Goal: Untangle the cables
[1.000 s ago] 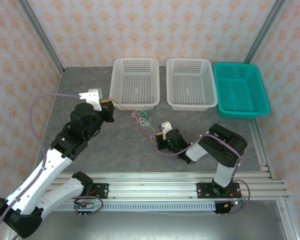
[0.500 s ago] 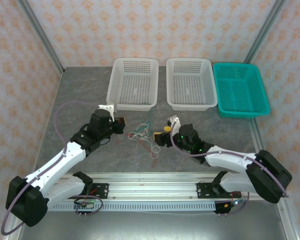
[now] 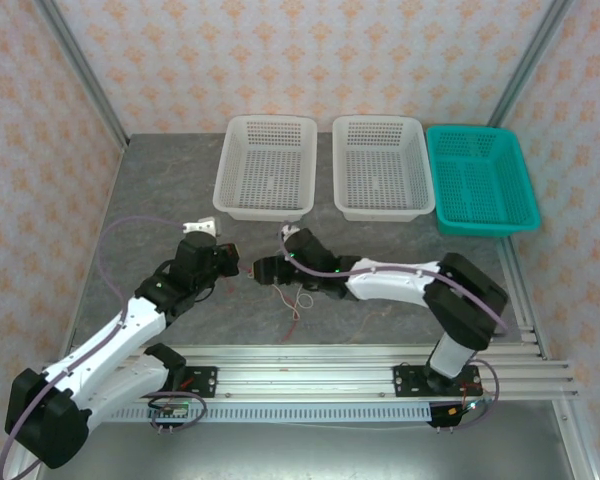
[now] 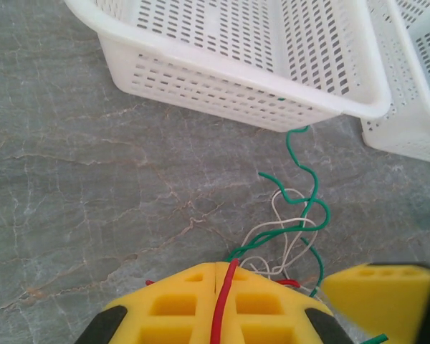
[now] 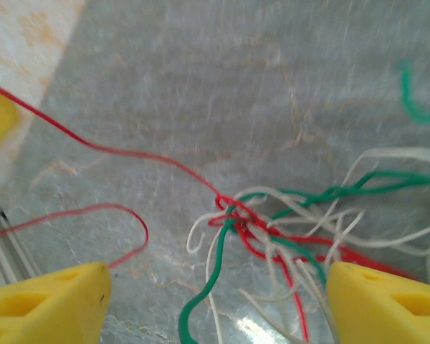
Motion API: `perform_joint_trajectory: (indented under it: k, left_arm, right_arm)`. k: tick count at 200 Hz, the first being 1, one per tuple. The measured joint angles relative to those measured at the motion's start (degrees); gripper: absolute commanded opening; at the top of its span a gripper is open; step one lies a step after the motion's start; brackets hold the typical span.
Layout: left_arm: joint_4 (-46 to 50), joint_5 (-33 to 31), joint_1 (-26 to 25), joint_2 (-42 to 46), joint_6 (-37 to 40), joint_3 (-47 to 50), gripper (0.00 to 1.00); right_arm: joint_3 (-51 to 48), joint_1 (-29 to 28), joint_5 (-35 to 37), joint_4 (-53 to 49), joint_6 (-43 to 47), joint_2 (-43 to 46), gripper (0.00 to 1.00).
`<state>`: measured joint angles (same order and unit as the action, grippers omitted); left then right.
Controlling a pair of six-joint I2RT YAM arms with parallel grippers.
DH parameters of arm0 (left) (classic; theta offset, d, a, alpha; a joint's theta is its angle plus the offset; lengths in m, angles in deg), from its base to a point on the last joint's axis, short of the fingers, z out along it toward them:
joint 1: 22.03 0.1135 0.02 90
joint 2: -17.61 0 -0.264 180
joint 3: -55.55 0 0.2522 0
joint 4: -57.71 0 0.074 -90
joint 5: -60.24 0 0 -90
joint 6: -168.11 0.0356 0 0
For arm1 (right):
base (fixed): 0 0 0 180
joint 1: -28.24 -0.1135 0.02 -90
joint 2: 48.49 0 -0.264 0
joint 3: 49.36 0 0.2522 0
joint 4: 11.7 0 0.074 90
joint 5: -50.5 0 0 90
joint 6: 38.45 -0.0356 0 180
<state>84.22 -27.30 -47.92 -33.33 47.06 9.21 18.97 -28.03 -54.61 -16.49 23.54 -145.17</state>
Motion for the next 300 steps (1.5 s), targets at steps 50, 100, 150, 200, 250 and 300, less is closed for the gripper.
perform_joint_trajectory:
  k: [50,100,150,200,250,300]
  left_arm:
    - [1.29,-1.16,0.00,2.21,0.87,0.00,0.00]
    - [5.44,-4.63,0.00,6.34,2.71,-0.04,0.00]
    - [9.84,-7.76,2.75,6.10,3.93,-0.48,0.00]
    - [11.21,-2.19,11.65,3.06,4.11,-1.03,0.00]
    - [9.66,10.93,24.13,3.32,3.61,0.85,0.00]
    - [8.04,14.03,25.55,3.32,2.91,1.79,0.00]
  right_arm:
    - [11.41,-2.67,9.16,-12.09,-0.35,-10.51,0.51]
    - [10.45,-2.01,9.70,-12.13,-1.36,-12.98,0.00]
    - [1.11,1.11,4.04,-3.28,-5.29,-8.39,0.00]
    - [-15.78,6.95,-3.98,8.92,-13.70,4.13,0.00]
    - [-28.79,20.39,-7.93,10.03,-18.73,20.65,0.00]
    - [-31.47,27.50,-7.23,-1.22,-19.04,30.23,0.00]
